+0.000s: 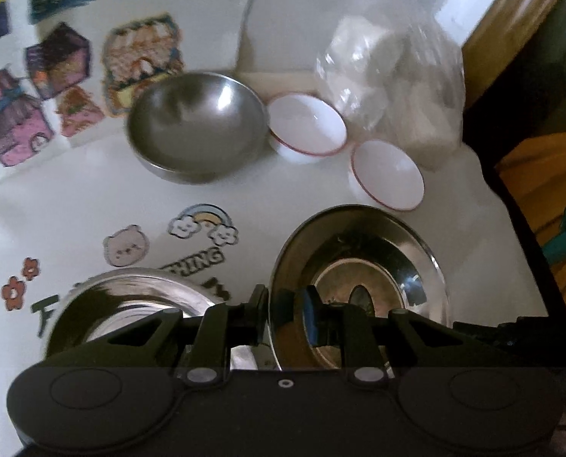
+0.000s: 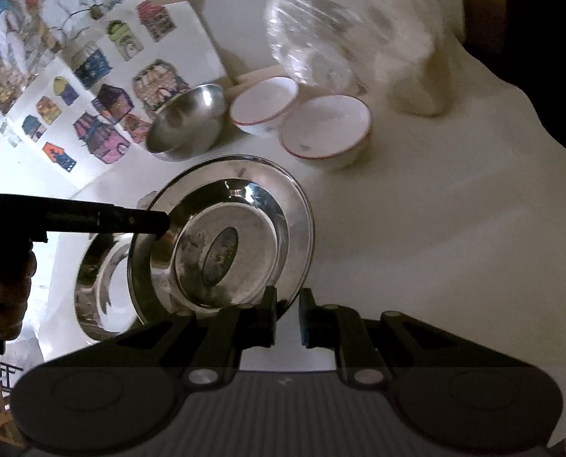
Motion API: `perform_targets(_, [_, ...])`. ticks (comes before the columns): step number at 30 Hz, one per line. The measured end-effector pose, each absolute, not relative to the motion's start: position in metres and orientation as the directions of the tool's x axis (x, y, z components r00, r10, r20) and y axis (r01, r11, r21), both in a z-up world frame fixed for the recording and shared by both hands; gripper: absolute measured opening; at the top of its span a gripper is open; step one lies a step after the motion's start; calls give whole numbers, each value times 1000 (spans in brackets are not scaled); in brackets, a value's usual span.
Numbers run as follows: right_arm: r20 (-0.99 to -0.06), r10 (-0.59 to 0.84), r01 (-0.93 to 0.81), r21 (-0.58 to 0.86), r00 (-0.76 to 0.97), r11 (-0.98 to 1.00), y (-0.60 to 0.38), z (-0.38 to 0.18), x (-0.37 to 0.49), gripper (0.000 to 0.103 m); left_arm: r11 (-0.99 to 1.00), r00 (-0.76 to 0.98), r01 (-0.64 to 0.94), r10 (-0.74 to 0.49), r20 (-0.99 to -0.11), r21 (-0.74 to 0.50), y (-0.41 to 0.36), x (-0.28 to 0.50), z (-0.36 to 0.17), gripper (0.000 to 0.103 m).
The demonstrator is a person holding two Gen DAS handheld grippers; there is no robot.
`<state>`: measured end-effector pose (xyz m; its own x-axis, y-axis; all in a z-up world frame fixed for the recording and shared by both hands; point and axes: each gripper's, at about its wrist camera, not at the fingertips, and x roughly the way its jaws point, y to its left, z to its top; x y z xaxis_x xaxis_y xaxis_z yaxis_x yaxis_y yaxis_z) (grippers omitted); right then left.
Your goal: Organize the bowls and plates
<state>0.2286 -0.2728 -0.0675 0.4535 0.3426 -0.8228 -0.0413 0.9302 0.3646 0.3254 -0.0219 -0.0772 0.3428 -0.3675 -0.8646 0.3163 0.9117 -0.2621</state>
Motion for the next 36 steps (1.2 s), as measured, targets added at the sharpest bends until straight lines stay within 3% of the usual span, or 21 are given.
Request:
perform_targets(20, [-809,436,-270,352,393,896,-159,-53,248,13,960,441,122,-280,-853,-252,109,296,-71,21])
perform_targets(36, [-831,427,-304,330,355,894,-127,-61,257,13,971,412,96,-241,-879,-221,135,287,-99,21])
